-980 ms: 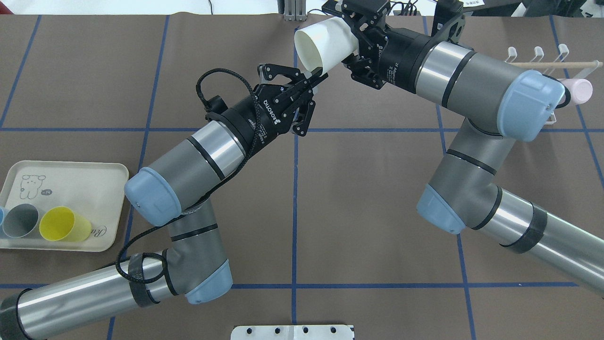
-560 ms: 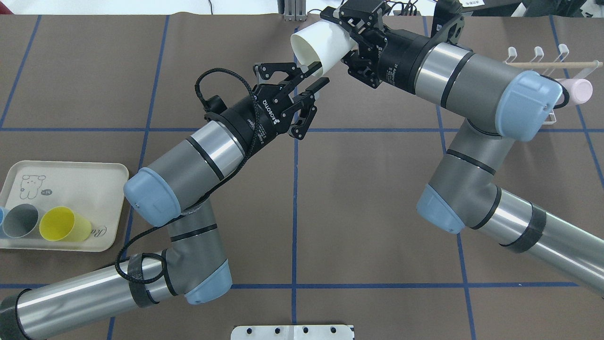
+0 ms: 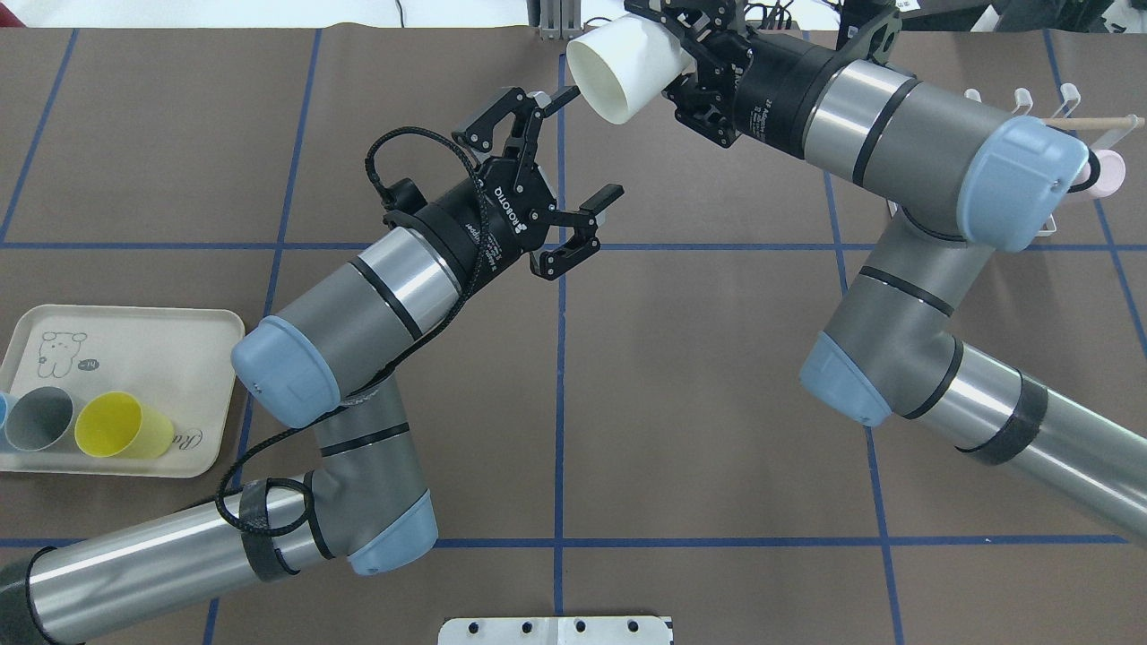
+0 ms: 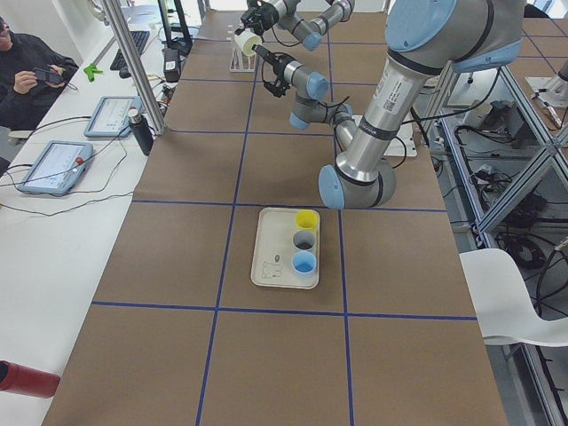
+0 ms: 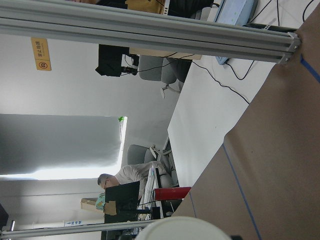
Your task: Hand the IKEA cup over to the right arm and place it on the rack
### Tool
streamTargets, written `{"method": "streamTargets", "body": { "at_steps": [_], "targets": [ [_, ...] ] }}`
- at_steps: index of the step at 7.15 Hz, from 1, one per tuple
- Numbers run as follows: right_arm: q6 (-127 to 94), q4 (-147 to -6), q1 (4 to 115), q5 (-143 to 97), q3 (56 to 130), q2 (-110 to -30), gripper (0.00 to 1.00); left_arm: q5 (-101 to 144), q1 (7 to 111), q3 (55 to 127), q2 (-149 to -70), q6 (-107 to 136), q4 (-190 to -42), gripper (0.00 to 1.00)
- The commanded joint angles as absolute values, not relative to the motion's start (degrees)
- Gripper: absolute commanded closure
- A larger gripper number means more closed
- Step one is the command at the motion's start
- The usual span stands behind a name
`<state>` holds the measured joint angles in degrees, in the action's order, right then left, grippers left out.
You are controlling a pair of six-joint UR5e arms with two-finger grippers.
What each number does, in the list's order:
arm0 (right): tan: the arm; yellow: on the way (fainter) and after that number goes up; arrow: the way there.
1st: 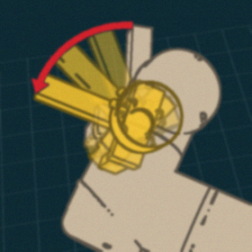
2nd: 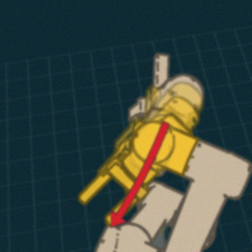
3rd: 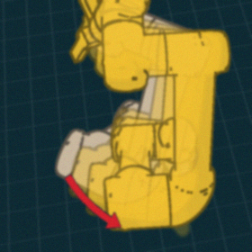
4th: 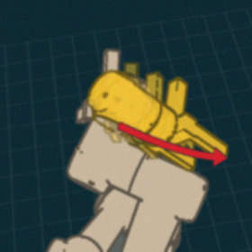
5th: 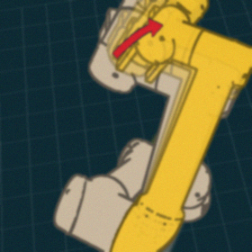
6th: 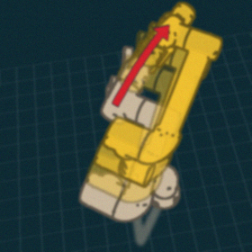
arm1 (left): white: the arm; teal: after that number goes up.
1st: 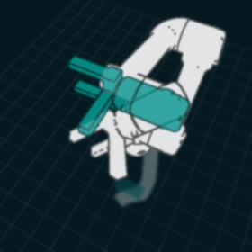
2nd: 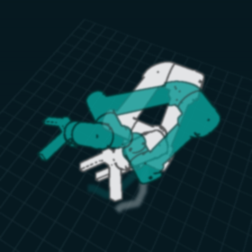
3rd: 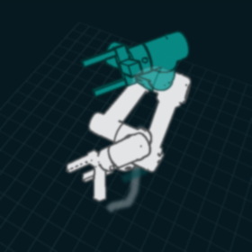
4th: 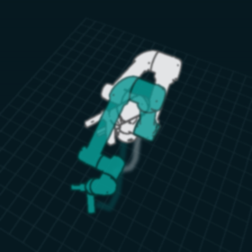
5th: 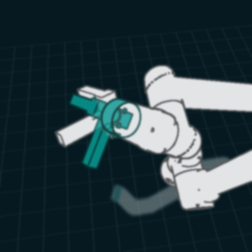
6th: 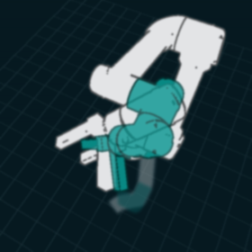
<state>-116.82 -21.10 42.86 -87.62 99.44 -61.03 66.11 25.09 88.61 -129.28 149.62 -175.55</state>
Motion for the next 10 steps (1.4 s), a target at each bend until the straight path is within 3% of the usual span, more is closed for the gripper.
{"method": "streamTargets", "body": {
  "at_steps": [1, 4, 7, 10],
  "targets": [
    [-112.3, -22.1, 44.7, -87.5, 98.9, -62.2, 1.00, 66.5, 25.1, 88.7, -129.3, 142.5, -175.7, 0.00],
    [-93.2, -31.3, 46.1, -80.0, 101.0, -70.1, 1.00, 66.9, 25.4, 89.2, -127.7, 126.0, -173.1, 0.00],
    [-78.6, -64.8, 46.0, -67.7, 114.3, -74.3, 1.00, 67.0, 25.7, 89.6, -127.7, 118.6, -166.1, 0.00],
    [-71.2, -68.7, 45.9, -60.2, 114.3, -84.2, 1.00, 68.0, 26.0, 96.4, -126.1, 109.2, -151.5, 0.00]
  ]
}}
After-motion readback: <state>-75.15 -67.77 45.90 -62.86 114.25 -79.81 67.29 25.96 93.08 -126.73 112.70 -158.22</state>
